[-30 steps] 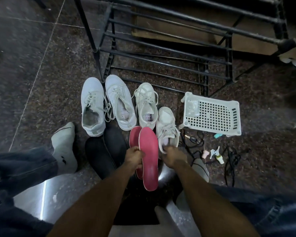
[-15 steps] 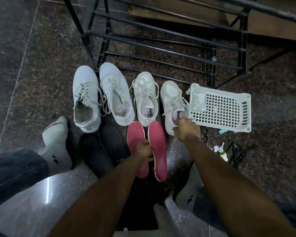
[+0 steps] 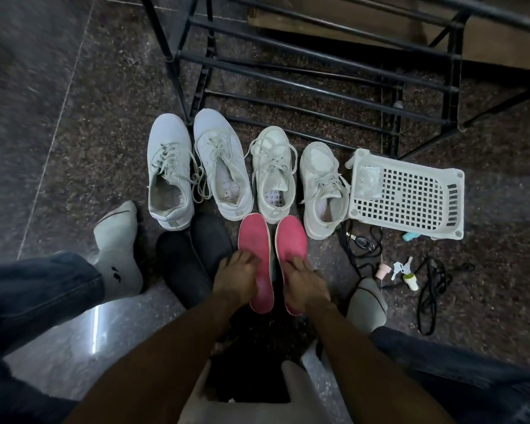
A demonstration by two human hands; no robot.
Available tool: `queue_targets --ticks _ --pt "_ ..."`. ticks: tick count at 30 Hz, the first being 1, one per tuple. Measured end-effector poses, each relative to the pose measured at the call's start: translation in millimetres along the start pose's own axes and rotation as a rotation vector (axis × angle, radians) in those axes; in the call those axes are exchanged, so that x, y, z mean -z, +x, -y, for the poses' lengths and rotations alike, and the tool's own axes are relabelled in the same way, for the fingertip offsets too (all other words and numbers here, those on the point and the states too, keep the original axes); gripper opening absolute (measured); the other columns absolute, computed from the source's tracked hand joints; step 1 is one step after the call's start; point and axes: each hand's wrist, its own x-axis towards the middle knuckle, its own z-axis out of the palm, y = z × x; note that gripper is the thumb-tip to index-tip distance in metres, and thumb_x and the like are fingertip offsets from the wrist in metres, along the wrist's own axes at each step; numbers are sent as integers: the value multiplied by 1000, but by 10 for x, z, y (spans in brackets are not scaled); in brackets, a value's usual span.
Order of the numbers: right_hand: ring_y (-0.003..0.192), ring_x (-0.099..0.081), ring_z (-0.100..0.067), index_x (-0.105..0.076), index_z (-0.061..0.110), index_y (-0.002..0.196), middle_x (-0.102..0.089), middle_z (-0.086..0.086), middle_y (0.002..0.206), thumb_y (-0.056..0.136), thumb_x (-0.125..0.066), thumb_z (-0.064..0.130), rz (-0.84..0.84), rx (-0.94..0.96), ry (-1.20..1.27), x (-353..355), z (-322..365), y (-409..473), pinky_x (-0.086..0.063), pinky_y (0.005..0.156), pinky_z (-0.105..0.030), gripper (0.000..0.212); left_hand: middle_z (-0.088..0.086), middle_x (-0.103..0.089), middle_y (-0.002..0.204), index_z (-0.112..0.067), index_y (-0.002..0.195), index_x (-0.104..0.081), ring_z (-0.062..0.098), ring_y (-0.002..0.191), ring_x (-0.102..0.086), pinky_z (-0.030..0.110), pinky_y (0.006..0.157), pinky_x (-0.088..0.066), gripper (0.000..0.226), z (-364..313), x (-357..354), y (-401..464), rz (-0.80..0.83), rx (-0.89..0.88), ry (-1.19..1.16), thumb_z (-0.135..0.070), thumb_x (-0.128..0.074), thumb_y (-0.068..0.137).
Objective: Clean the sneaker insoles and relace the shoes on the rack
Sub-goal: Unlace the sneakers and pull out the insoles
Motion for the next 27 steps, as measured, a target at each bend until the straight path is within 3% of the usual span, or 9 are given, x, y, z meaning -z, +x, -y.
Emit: queue_targets --ticks 4,8,15,20,22,25,27 --pt "131 -34 -26 -30 25 144 -31 -1 141 83 -53 25 53 -48 11 -101 -1 35 -38 98 -46 65 2 -23 155 -22 145 -35 21 145 -18 51 116 -12 57 104 -98 -56 171 -95 186 -28 -49 90" --pt "132 -33 -26 -27 27 146 -29 -1 142 83 -54 22 70 -80 -23 -118 -2 17 -38 98 -47 69 4 -19 157 -20 148 -30 21 146 -15 52 117 -8 61 87 -147 -128 193 -86 217 -28 -48 91" --pt "130 -34 -27 -37 21 140 -32 -3 136 83 -56 25 74 -101 -45 -89 58 98 -36 99 -46 60 7 -25 152 -18 146 -35 25 143 -23 48 117 -13 62 80 -96 -88 204 -125 235 -32 -52 88" --pt "125 -45 -32 -51 17 130 -43 -5 136 86 -52 31 9 -178 168 -17 16 128 -41 102 -43 46 4 -40 140 -23 136 -50 25 134 -36 43 113 -24 50 117 -13 -68 138 -140 124 -29 -53 86" --pt "117 -54 -33 -61 12 119 -55 -11 128 86 -54 31 -60 -277 243 14 5 111 -46 95 -40 39 2 -51 129 -23 123 -61 25 123 -48 37 104 -36 38 142 -14 -72 -27 -31 -75 -26 -55 85" --pt "105 -63 -33 -69 18 106 -66 -14 113 85 -55 30 -63 -351 309 54 69 38 -50 86 -35 28 6 -60 119 -21 109 -71 30 109 -58 38 91 -48 30 174 -1 -140 -373 366 -415 -18 -58 82" --pt "107 -62 -32 -69 24 108 -68 -9 114 86 -55 28 -35 -286 329 62 179 16 -48 88 -34 27 8 -56 122 -22 109 -70 32 110 -55 40 93 -46 31 242 23 -215 -455 627 -532 -18 -59 81"
